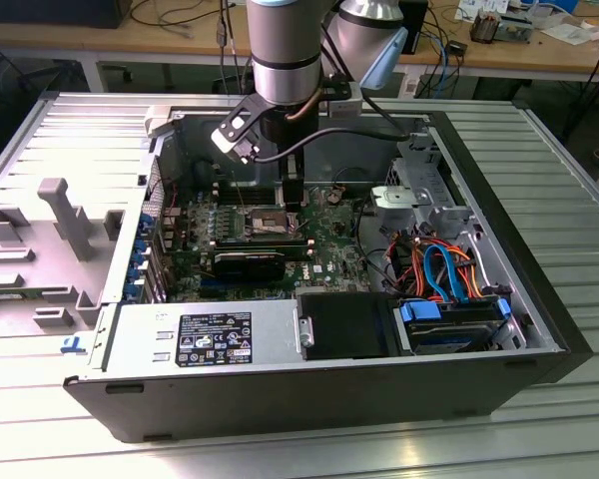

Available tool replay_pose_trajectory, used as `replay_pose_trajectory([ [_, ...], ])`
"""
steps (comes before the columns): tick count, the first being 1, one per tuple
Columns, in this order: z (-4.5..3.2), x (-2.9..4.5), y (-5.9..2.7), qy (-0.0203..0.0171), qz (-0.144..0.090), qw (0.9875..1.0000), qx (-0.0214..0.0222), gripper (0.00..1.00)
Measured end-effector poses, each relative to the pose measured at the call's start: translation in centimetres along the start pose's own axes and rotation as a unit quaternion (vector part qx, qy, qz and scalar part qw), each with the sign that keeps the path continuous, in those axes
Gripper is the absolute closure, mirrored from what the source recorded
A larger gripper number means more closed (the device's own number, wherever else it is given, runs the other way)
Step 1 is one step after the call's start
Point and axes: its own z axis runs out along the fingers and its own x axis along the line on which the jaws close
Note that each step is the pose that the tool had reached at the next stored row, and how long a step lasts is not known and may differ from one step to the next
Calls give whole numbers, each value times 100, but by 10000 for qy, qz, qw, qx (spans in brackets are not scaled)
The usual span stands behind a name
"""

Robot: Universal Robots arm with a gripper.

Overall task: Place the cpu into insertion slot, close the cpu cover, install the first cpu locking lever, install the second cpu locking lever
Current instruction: 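Place the cpu into insertion slot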

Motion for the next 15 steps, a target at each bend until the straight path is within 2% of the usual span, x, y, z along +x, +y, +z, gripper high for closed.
replay_pose_trajectory([
  [15,7,-2,-28,-1,0,10000,1,46],
])
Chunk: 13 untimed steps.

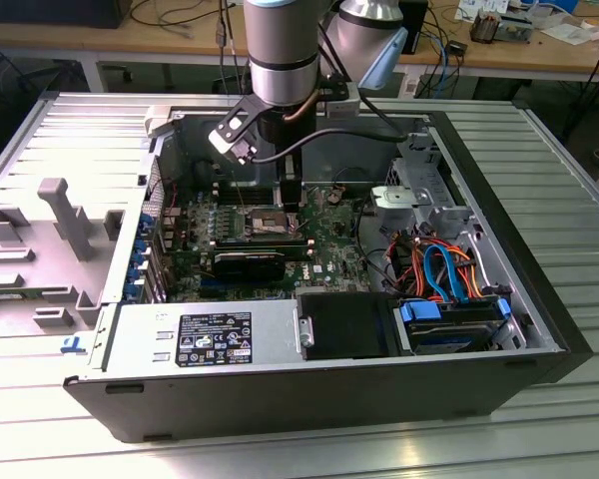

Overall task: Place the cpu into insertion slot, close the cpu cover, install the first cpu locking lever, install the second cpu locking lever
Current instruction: 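Place the cpu into insertion slot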

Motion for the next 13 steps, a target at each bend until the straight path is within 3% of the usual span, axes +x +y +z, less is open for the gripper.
replay_pose_trajectory([
  [13,13,-1,-24,0,0,10000,0,46],
])
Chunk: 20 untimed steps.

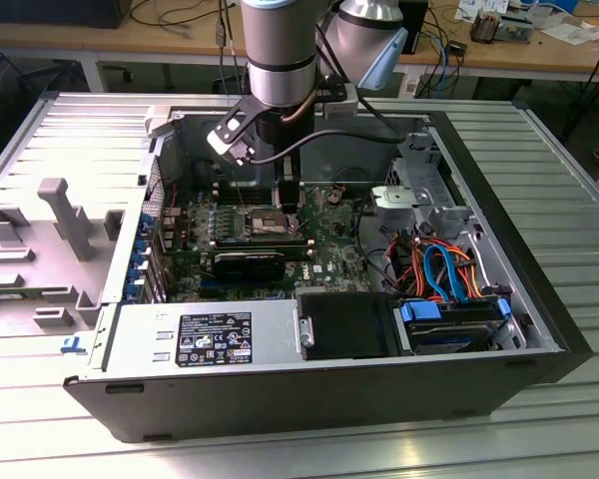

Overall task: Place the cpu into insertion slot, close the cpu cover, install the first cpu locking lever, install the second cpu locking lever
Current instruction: 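Place the cpu into insertion slot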

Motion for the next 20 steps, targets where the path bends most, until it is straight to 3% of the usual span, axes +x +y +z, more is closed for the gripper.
replay_pose_trajectory([
  [20,23,-1,-63,1,0,10000,0,46],
])
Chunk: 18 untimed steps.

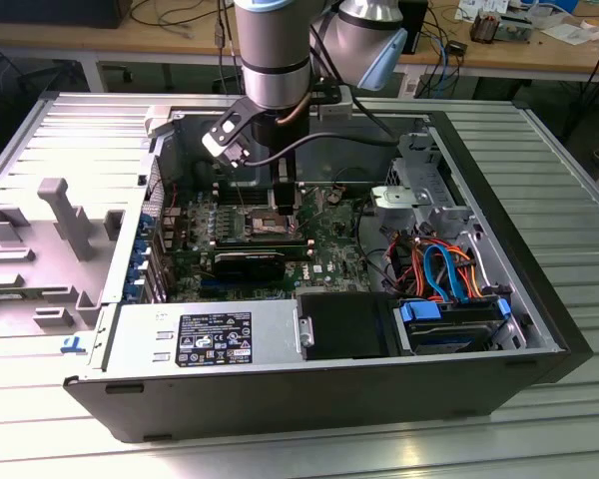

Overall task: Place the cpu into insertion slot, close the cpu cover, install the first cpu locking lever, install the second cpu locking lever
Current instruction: 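Place the cpu into insertion slot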

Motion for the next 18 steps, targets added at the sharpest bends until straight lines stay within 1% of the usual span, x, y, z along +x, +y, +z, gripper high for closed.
replay_pose_trajectory([
  [7,0,-2,-37,0,-1,10000,1,46],
  [18,22,-3,-63,0,-1,10000,0,46],
])
